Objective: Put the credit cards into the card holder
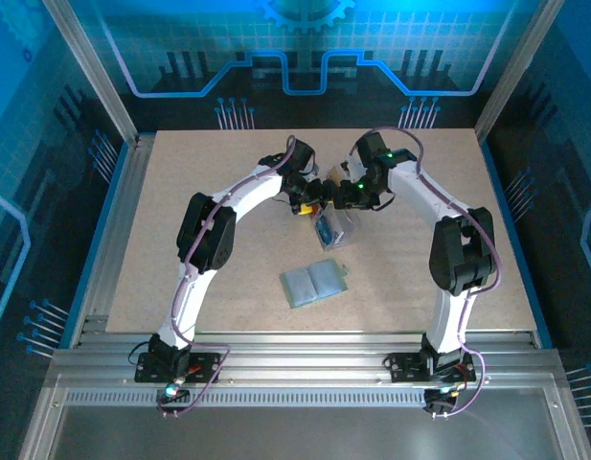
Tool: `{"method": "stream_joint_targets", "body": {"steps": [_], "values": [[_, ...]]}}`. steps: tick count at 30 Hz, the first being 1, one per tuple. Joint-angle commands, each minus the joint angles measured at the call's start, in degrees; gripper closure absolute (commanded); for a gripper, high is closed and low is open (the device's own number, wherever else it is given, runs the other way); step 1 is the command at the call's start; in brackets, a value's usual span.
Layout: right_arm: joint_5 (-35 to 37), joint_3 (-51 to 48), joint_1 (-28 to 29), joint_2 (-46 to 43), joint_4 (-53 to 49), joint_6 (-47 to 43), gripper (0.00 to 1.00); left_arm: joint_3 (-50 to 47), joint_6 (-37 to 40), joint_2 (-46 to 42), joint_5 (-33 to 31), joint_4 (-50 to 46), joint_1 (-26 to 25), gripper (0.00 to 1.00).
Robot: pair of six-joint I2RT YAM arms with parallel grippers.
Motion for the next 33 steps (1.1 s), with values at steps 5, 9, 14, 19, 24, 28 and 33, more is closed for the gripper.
{"method": "stream_joint_targets", "body": {"steps": [5,9,14,19,24,28,33], "values": [[-4.0,1.7,-0.2,-1.3,-0.1,0.4,0.67,-2.2,-1.4,-0.2,0.4,0.2,-0.2,0.14],[-3.3,2.0,-0.2,-0.9,-0.4,0.4,0.69,-2.1,-1.5,-0.2,0.5,0.3,-0.2,0.14],[-3.0,2.3,-0.3,-0.9,-0.7,0.5,0.71,-2.2,-1.5,-0.2,0.5,0.4,-0.2,0.14],[-3.1,2.8,-0.2,-0.9,-1.0,0.5,0.72,-2.2,-1.5,-0.3,0.5,0.4,-0.2,0.14],[-3.1,3.2,-0.2,-1.2,-1.2,0.5,0.73,-2.1,-1.5,-0.3,0.5,0.3,-0.2,0.14],[-3.2,3.4,-0.2,-1.2,-1.4,0.5,0.74,-2.1,-1.5,-0.3,0.6,0.3,-0.2,0.14],[-2.8,4.0,-0.2,-1.4,-2.0,0.4,0.76,-2.2,-1.5,-0.4,0.6,0.3,-0.2,0.14]]}}
